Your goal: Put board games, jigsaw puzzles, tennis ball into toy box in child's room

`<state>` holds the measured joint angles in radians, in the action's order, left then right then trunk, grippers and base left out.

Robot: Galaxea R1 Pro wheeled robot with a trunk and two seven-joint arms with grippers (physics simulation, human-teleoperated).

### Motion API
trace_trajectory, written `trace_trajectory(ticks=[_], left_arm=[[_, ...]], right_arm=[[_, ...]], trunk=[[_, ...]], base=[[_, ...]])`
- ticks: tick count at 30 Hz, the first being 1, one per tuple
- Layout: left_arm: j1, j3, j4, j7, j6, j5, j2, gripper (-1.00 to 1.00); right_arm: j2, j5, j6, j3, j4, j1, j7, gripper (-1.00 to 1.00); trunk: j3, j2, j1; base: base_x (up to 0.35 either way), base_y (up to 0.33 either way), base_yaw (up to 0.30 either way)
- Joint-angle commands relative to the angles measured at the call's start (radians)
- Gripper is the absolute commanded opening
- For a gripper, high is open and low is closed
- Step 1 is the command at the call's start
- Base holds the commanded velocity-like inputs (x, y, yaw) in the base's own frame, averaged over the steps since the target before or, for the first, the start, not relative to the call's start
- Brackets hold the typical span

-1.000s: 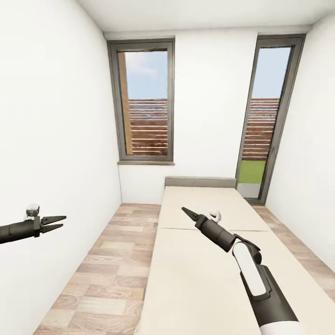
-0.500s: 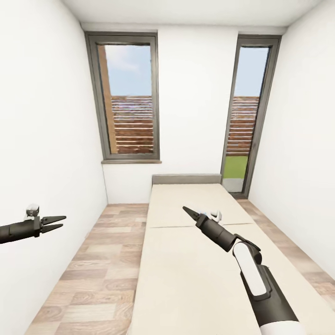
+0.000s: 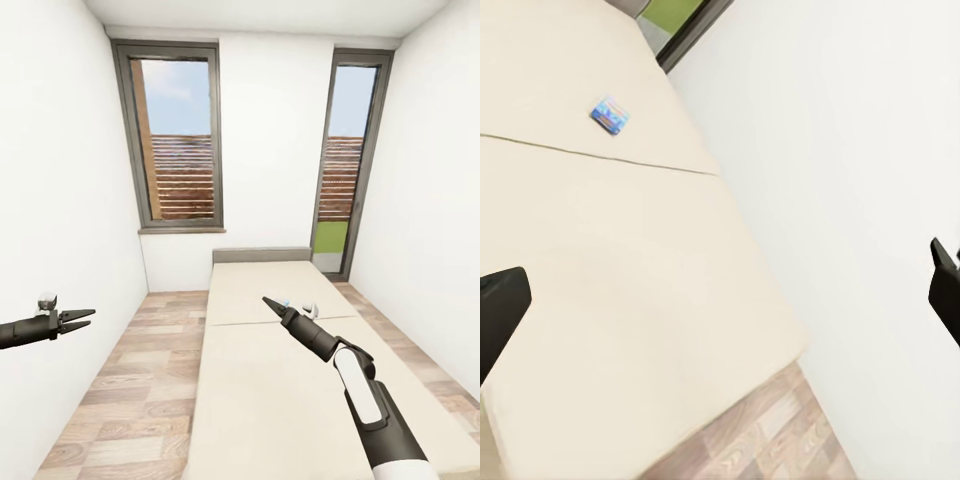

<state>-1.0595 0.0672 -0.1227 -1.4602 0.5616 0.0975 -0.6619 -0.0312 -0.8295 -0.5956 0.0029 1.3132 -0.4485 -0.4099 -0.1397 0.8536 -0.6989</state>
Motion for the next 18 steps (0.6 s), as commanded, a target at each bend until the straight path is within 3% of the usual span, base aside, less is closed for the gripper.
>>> trace_trajectory(ticks=[1, 10, 18], left_arm=[[-0.001, 0.006, 0.000, -0.003, 0.011, -0.005, 0.000, 1.00], [-0.001, 0.007, 0.000, -0.005, 0.011, -0.005, -0.002, 1.00], [-0.001, 0.007, 0.000, -0.005, 0.011, -0.004, 0.000, 1.00]], right_arm=[[0.000, -0.005, -0.006, -0.001, 0.000, -0.001, 0.000, 1.00], [-0.001, -0.005, -0.007, -0.024, -0.003, -0.001, 0.000, 1.00], [-0.001, -0.005, -0.005, -0.025, -0.003, -0.001, 0.000, 1.00]], trunk=[[-0.003, 0.001, 0.000], [-0.016, 0.001, 0.000], [-0.029, 0.001, 0.000]], base=[[0.000, 0.165, -0.004], [0.000, 0.069, -0.036], [0.104, 0.192, -0.085]])
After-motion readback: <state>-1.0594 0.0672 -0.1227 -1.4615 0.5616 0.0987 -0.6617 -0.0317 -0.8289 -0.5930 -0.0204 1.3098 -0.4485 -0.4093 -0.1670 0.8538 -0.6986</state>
